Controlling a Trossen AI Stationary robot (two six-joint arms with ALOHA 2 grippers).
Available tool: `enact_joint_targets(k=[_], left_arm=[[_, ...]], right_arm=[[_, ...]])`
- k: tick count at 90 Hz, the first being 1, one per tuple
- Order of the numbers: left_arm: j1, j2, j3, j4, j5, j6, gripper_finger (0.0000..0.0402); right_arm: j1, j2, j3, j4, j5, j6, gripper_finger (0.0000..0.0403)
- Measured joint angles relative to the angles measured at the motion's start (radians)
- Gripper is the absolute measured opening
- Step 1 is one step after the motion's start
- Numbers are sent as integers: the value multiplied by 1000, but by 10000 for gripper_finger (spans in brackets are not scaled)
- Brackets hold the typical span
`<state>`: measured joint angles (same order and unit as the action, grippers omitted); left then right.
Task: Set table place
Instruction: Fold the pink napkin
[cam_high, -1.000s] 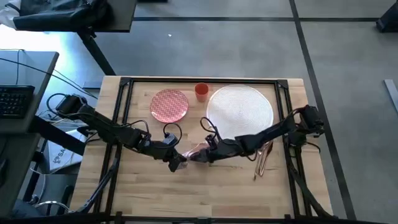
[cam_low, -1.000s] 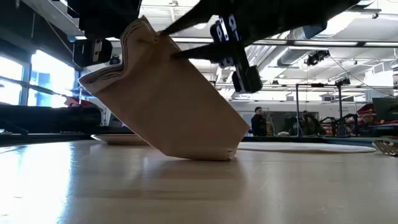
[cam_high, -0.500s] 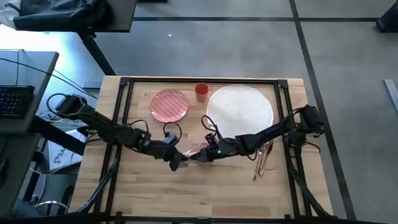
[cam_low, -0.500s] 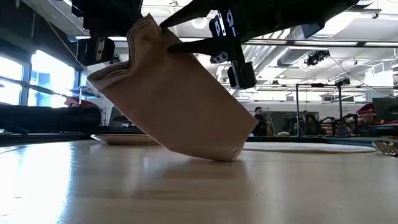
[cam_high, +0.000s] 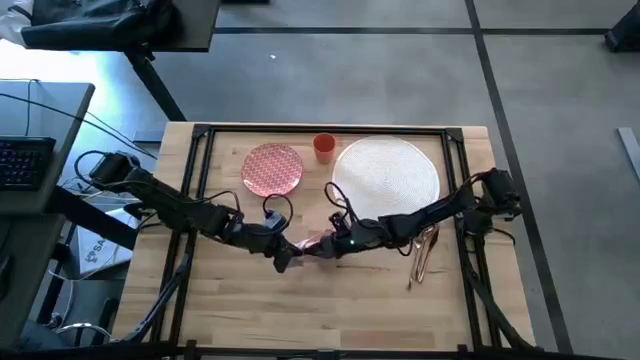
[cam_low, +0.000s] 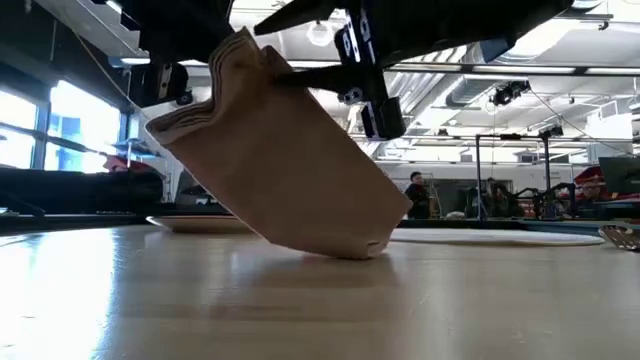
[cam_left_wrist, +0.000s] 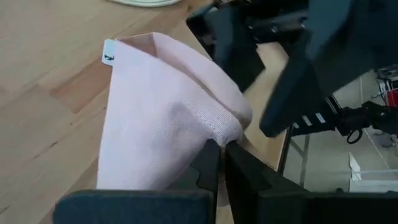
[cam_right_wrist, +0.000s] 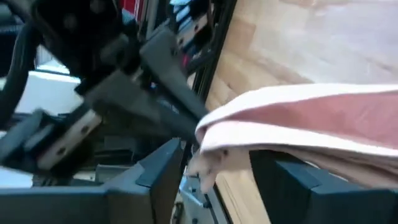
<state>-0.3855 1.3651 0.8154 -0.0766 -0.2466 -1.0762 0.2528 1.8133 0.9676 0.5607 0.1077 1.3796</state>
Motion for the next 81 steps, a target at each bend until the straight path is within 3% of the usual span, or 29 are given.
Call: enact_joint_targets(k=[9, 18, 45, 71, 81], left_arm=[[0, 0, 0, 1, 0, 0, 0], [0, 0, 0, 15, 1, 10, 0], [0, 1, -1, 20, 1, 16, 0], [-2, 1, -1, 24, 19, 30, 0], [5, 1, -1, 28, 90, 11, 0]], right_arm=[[-5, 0, 0, -5, 2, 9, 193], [-5, 0, 0, -31, 17, 8, 171], [-5, -2, 2, -40, 38, -53, 11], [3, -4, 1, -13, 21, -105, 1], [13, -6, 1, -11, 8, -101, 0]])
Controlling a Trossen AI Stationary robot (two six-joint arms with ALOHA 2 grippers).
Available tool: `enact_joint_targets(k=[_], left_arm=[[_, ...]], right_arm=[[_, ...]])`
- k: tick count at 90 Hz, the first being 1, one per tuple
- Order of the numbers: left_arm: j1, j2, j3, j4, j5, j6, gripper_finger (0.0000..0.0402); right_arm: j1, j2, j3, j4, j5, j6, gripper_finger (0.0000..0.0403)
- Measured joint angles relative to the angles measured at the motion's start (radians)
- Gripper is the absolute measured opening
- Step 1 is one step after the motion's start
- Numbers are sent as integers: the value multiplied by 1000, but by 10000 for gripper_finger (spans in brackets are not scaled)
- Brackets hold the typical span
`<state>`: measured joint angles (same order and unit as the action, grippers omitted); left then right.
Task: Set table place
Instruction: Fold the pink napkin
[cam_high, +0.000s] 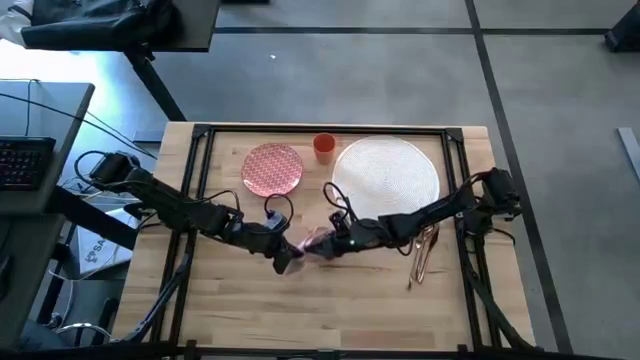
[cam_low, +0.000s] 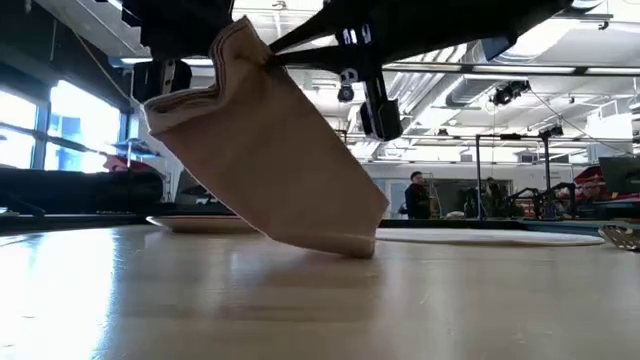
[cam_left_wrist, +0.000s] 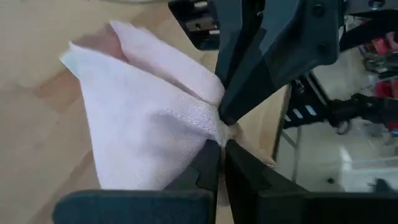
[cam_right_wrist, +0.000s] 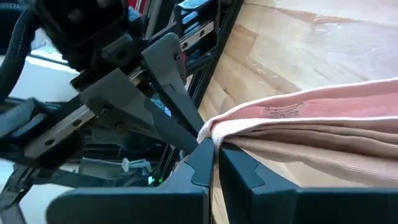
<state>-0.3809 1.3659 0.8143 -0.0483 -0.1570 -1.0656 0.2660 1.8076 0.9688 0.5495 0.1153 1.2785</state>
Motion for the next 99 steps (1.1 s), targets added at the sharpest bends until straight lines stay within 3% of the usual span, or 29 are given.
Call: enact_joint_targets(k=[42, 62, 78, 99], left_arm=[[29, 0, 0, -6, 13, 86, 64], [40, 0, 1, -18, -7, 126, 9], [39, -3, 1, -97, -97, 103, 1], [14, -49, 1, -112, -258, 118, 0]], right_arm=[[16, 0, -1, -9, -11, -2, 0], [16, 0, -1, -11, -11, -3, 0], [31, -1, -1, -27, -11, -3, 0], [86, -1, -1, -281, -16, 27, 0]])
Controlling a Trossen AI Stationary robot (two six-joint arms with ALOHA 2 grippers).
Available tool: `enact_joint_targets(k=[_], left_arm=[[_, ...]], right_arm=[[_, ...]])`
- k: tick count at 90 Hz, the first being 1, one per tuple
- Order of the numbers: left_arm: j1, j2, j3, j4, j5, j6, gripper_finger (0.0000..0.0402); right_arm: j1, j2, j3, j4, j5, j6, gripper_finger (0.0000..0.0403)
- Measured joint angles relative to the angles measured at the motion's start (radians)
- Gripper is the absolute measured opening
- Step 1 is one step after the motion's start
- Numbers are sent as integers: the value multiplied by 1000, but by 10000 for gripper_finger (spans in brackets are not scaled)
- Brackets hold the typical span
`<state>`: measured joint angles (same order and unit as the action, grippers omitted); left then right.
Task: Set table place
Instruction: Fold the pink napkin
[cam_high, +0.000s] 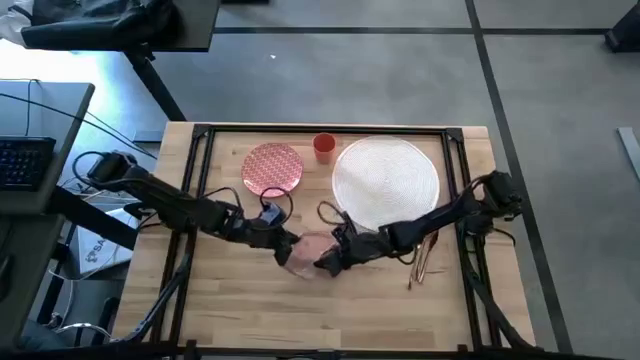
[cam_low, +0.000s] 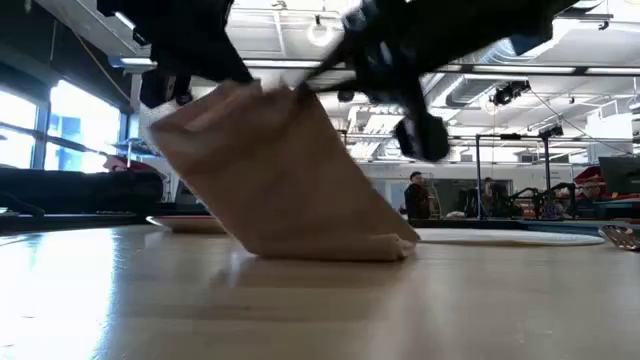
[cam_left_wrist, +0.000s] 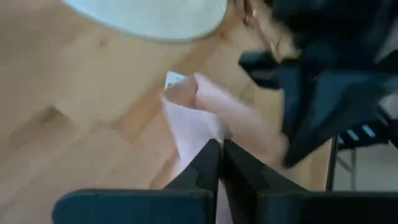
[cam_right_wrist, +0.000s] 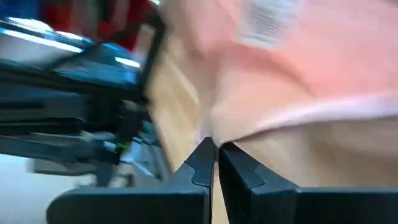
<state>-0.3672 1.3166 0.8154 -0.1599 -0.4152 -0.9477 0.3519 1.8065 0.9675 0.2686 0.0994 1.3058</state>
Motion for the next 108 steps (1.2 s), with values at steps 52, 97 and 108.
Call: enact_joint_targets(k=[52, 97, 108], left_arm=[[-7, -137, 0, 146, -87, 258, 0], [-6, -163, 250, 142, -102, 484, 0], [1, -163, 311, 83, -136, 511, 0]], right_arm=[[-13, -151, 0, -217, -294, -236, 152], [45, -310, 3, 57, 198, -721, 154], [61, -312, 106, 32, 237, -859, 136]])
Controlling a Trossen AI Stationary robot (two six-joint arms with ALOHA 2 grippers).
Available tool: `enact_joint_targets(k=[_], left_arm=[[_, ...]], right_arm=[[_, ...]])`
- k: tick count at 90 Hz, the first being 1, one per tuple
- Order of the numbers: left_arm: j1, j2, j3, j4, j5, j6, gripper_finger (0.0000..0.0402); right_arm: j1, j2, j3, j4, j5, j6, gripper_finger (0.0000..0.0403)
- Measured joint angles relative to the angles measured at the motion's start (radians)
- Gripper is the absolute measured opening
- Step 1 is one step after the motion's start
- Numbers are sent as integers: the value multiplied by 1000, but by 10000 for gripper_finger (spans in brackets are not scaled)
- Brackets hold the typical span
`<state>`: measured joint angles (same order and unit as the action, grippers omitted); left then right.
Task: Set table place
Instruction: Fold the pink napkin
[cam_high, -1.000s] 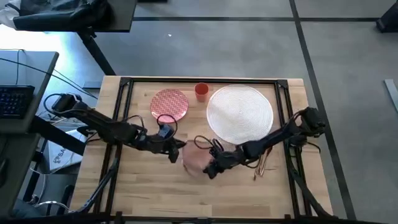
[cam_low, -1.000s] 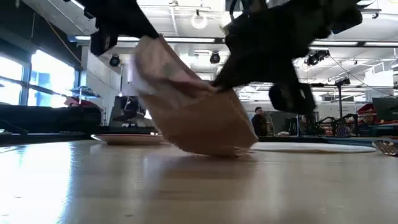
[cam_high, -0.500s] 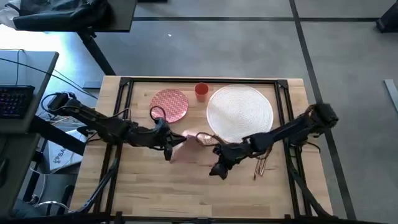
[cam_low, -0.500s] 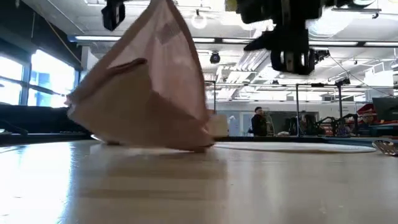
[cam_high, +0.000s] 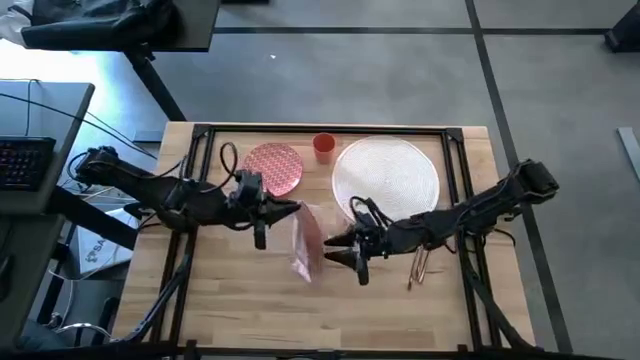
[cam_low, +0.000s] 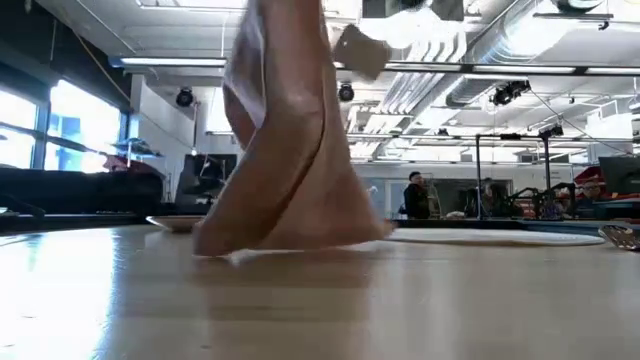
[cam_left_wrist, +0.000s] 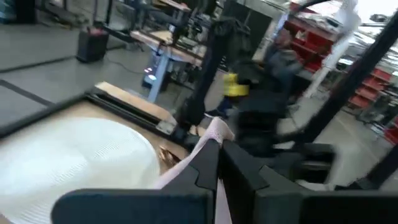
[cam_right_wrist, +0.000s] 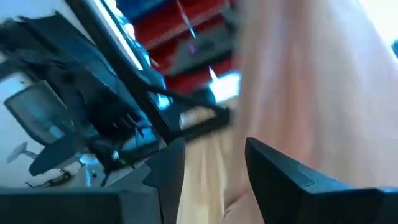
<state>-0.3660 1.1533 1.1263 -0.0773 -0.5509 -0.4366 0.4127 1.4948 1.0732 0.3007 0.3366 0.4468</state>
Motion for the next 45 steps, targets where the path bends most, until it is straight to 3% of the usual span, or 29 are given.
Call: enact_joint_targets(k=[21, 29, 37, 45], left_arm=[[5, 0, 40, -17, 0, 32, 0], [6, 0, 42, -17, -1, 32, 0], [6, 0, 42, -26, 0, 34, 0], [6, 0, 42, -42, 0, 30, 0]], right_arm=[[-9, 47, 305, -531, 166, -100, 102], [-20, 90, 376, -582, 131, -63, 104], [-34, 142, 404, -578, 45, -115, 109], [-44, 177, 422, -594, 33, -141, 121]])
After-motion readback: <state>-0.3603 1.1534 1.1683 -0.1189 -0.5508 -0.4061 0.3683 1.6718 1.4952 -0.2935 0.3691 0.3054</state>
